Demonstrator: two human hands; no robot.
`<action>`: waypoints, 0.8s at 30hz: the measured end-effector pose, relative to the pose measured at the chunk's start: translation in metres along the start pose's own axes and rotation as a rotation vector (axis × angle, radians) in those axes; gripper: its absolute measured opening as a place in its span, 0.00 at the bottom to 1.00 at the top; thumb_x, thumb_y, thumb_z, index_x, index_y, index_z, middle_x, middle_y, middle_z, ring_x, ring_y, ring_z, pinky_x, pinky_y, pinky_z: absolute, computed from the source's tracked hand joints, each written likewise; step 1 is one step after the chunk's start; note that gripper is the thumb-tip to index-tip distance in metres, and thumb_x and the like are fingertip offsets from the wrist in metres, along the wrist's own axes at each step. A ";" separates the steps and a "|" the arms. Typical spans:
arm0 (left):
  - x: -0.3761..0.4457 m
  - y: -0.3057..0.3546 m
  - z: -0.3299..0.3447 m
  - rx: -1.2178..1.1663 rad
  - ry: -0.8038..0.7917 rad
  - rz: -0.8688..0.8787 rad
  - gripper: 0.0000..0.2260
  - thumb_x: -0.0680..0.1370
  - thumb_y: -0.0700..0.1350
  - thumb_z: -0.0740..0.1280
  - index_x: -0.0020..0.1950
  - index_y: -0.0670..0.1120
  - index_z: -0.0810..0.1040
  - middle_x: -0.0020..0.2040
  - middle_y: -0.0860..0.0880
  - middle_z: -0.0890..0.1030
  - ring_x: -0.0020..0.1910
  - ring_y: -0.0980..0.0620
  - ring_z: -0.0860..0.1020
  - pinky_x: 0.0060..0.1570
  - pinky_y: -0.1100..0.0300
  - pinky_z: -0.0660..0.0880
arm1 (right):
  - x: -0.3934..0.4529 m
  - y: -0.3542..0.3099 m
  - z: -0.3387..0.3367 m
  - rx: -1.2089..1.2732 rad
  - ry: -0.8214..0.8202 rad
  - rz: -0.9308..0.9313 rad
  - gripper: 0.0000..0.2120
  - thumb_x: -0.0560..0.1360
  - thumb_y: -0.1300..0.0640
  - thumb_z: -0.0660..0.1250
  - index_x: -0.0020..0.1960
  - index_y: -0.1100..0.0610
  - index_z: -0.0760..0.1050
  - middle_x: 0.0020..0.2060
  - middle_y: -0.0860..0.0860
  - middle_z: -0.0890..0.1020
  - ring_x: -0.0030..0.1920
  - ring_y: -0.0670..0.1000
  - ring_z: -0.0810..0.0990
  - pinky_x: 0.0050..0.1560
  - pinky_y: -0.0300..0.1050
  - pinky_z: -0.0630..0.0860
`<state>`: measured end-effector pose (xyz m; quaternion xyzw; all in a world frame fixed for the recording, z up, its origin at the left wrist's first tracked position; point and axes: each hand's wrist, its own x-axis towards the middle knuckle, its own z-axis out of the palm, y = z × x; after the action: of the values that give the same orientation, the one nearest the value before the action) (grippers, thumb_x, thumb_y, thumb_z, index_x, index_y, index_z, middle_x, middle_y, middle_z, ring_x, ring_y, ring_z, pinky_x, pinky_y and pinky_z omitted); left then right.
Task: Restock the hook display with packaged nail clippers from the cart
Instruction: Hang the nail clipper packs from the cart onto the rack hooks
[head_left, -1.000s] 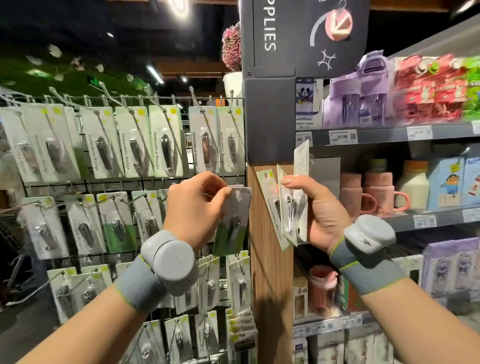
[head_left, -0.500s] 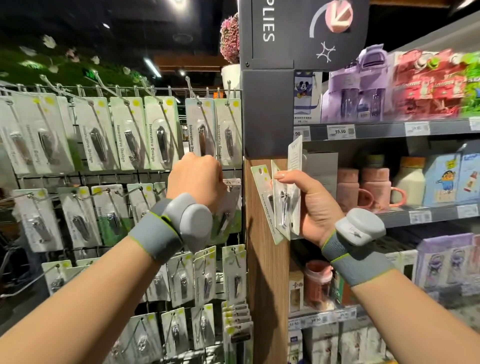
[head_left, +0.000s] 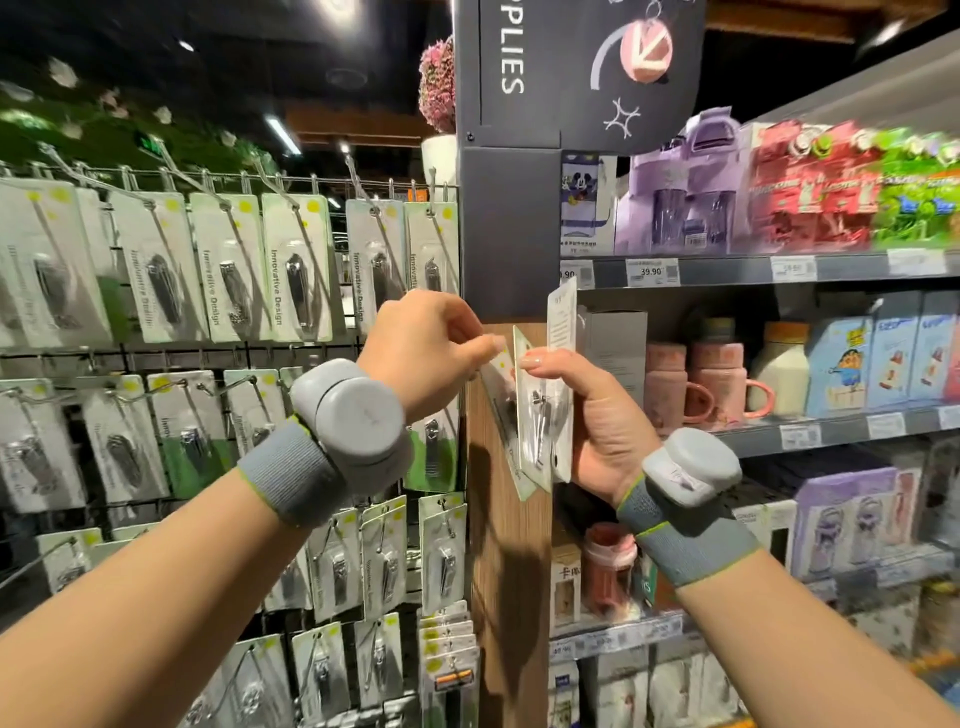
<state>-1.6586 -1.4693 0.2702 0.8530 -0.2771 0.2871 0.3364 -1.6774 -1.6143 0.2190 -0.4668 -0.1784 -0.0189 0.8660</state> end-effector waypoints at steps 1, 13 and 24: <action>0.003 -0.003 0.002 -0.057 -0.005 -0.030 0.07 0.73 0.49 0.72 0.41 0.46 0.82 0.35 0.50 0.82 0.36 0.53 0.81 0.45 0.57 0.78 | -0.002 -0.001 0.000 -0.002 0.006 -0.005 0.06 0.64 0.65 0.69 0.41 0.59 0.78 0.39 0.57 0.79 0.38 0.54 0.79 0.48 0.48 0.77; -0.001 -0.007 -0.006 -0.393 -0.052 -0.181 0.01 0.72 0.36 0.72 0.42 0.39 0.81 0.35 0.44 0.81 0.30 0.53 0.78 0.33 0.62 0.80 | -0.017 -0.021 -0.011 0.014 0.202 -0.078 0.04 0.64 0.61 0.67 0.38 0.58 0.73 0.30 0.52 0.78 0.43 0.53 0.80 0.54 0.47 0.76; -0.031 -0.016 -0.005 -0.394 0.002 -0.161 0.03 0.71 0.37 0.73 0.42 0.40 0.81 0.35 0.49 0.81 0.27 0.65 0.75 0.31 0.75 0.70 | -0.033 -0.006 -0.015 -0.034 0.180 -0.004 0.01 0.64 0.60 0.67 0.35 0.57 0.75 0.32 0.52 0.76 0.33 0.48 0.76 0.34 0.38 0.75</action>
<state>-1.6710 -1.4469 0.2455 0.7900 -0.2583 0.2003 0.5188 -1.7051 -1.6345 0.2056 -0.4776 -0.1005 -0.0655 0.8704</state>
